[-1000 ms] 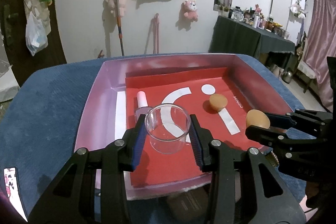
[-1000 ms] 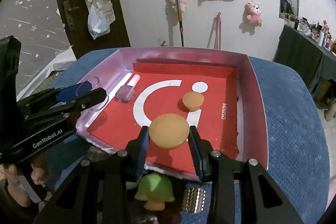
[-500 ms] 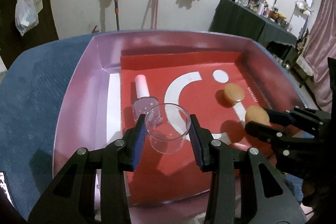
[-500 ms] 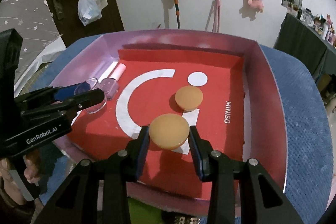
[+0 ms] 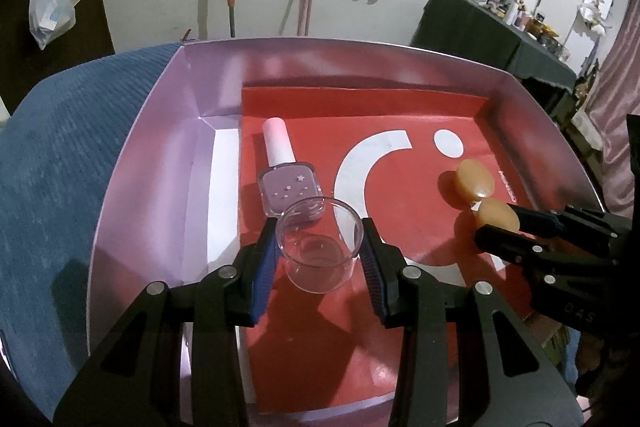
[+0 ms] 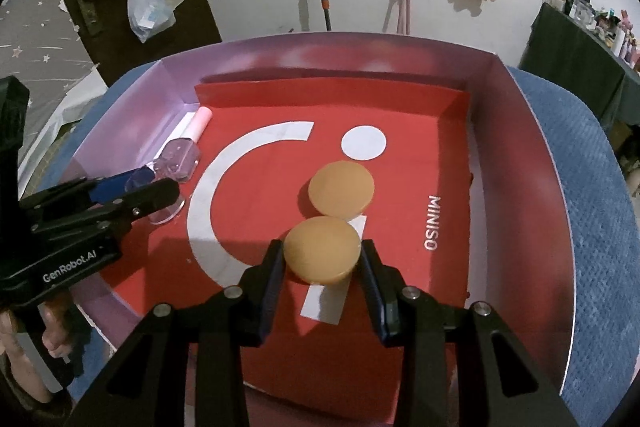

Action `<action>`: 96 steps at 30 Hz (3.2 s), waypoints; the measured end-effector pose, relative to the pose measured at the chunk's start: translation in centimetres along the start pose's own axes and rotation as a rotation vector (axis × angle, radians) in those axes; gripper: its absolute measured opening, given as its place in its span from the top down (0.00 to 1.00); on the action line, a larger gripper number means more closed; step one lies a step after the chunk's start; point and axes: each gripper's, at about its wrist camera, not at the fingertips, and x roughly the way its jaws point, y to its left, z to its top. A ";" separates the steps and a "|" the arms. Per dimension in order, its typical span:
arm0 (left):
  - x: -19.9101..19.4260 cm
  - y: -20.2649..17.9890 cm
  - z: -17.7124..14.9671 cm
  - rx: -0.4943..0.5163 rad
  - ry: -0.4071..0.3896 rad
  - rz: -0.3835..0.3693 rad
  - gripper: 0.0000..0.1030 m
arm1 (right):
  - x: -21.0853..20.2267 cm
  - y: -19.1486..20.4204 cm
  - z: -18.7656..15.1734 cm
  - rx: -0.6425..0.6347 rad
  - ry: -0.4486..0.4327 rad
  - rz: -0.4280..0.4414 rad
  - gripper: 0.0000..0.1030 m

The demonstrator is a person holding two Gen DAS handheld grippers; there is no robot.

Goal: Organize rigid objects
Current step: 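Carry the glass cup and second orange puff with both grippers into the box, then open the left gripper beside the nail polish while the right gripper releases the puff beside the first puff, then withdraw both grippers from the box toward the loose objects on the table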

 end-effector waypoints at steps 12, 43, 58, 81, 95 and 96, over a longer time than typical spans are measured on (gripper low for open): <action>0.2 -0.3 0.1 0.011 -0.011 0.032 0.64 | 0.7 -0.2 0.3 0.003 -0.033 -0.050 0.61; 0.1 -0.6 0.1 0.032 -0.023 0.062 0.45 | 0.5 -0.3 0.3 0.006 -0.035 -0.043 0.61; -2.1 -1.4 -0.2 0.031 -0.070 0.038 0.24 | -1.9 0.1 -0.3 0.008 -0.085 -0.015 0.40; -6.2 -1.3 -1.7 0.017 -0.167 0.081 0.00 | -7.6 0.7 -2.3 0.018 -0.213 0.062 0.07; -9.2 -1.7 -3.4 0.012 -0.247 0.076 0.00 | -11.6 1.9 -4.7 -0.018 -0.335 0.073 0.00; -9.4 -1.7 -3.5 0.009 -0.246 0.068 0.00 | -12.1 2.0 -5.0 -0.024 -0.352 0.068 0.00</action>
